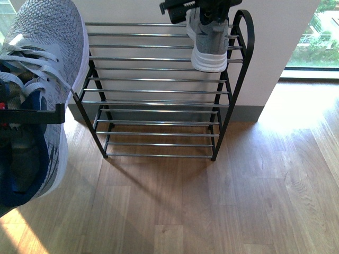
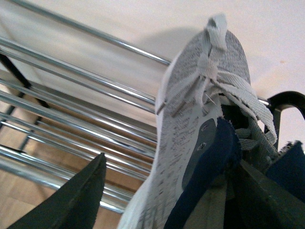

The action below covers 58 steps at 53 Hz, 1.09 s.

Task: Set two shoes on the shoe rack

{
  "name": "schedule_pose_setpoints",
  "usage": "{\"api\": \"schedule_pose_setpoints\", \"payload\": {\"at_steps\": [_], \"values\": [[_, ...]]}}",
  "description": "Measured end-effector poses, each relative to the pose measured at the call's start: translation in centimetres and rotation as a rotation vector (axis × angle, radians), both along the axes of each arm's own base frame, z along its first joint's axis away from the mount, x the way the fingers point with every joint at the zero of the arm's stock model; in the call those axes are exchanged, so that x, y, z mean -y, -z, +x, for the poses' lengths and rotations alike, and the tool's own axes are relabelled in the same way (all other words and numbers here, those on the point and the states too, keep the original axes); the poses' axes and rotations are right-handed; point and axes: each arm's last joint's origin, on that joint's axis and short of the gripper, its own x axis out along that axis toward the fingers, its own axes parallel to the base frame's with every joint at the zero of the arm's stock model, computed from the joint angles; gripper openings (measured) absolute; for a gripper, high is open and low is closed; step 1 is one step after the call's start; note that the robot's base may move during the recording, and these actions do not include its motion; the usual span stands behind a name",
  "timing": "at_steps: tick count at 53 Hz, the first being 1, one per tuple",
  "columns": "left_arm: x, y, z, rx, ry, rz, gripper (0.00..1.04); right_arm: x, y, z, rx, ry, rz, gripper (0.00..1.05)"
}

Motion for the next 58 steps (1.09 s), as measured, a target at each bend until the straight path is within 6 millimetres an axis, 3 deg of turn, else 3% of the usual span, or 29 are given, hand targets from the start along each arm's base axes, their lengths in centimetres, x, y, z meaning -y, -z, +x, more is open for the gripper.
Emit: {"api": "schedule_pose_setpoints", "payload": {"at_steps": [6, 12, 19, 28, 33, 35, 42, 52, 58], "values": [[0.0, 0.0, 0.0, 0.0, 0.0, 0.0, 0.02, 0.0, -2.6, -2.0, 0.043, -0.04, 0.072, 0.97], [0.0, 0.0, 0.0, 0.0, 0.0, 0.0, 0.02, 0.2, -5.7, -5.1, 0.098, -0.093, 0.147, 0.95], [0.0, 0.0, 0.0, 0.0, 0.0, 0.0, 0.02, 0.9, -7.9, -8.9, 0.139, -0.154, 0.217, 0.96], [0.0, 0.0, 0.0, 0.0, 0.0, 0.0, 0.02, 3.5, -10.1, -15.2, 0.194, -0.2, 0.332, 0.96], [0.0, 0.0, 0.0, 0.0, 0.0, 0.0, 0.02, 6.5, -11.5, -20.1, 0.274, -0.213, 0.39, 0.96], [0.0, 0.0, 0.0, 0.0, 0.0, 0.0, 0.02, 8.1, -11.8, -22.2, 0.292, -0.213, 0.415, 0.96], [0.0, 0.0, 0.0, 0.0, 0.0, 0.0, 0.02, 11.3, -11.2, -26.0, 0.333, -0.175, 0.449, 0.96], [0.0, 0.0, 0.0, -0.001, 0.003, -0.002, 0.02, 12.1, -10.5, -26.8, 0.335, -0.135, 0.449, 0.95], [0.0, 0.0, 0.0, -0.001, 0.003, -0.001, 0.02, 13.6, -9.2, -28.3, 0.483, 0.179, 0.321, 0.73]]}}
